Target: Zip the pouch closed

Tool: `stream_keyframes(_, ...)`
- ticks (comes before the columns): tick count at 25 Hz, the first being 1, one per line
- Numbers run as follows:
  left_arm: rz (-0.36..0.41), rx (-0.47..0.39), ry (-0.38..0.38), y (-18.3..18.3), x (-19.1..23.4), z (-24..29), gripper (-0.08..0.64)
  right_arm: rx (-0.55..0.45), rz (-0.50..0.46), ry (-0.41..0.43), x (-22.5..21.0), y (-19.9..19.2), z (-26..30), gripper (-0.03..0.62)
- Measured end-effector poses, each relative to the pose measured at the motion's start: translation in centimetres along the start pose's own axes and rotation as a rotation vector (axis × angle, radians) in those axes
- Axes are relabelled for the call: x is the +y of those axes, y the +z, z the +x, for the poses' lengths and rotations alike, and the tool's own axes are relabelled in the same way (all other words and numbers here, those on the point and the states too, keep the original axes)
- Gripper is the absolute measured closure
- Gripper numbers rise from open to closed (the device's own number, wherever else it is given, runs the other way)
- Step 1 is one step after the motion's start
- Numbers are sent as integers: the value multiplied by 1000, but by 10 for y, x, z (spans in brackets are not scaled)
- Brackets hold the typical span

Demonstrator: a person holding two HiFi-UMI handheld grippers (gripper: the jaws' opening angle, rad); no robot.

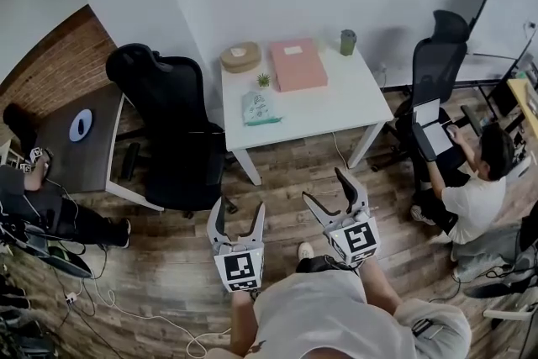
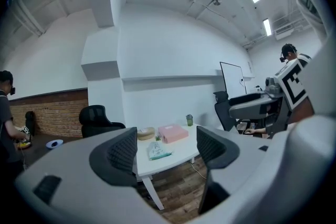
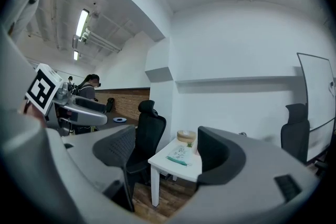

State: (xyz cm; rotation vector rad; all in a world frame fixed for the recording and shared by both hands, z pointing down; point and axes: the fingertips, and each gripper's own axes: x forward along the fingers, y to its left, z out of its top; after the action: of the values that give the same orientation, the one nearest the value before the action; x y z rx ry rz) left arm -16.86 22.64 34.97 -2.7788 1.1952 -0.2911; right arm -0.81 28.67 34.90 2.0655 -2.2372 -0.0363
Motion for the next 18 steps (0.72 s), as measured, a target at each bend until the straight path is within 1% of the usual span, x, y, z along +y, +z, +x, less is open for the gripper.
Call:
stream_keyframes(8, 7, 17, 31, 5, -7, 44, 209, -2, 8, 37, -39, -5, 33, 221)
stream_keyframes(18, -2, 9, 47, 10, -1, 85, 212, 2, 15, 54, -64, -10, 68, 224)
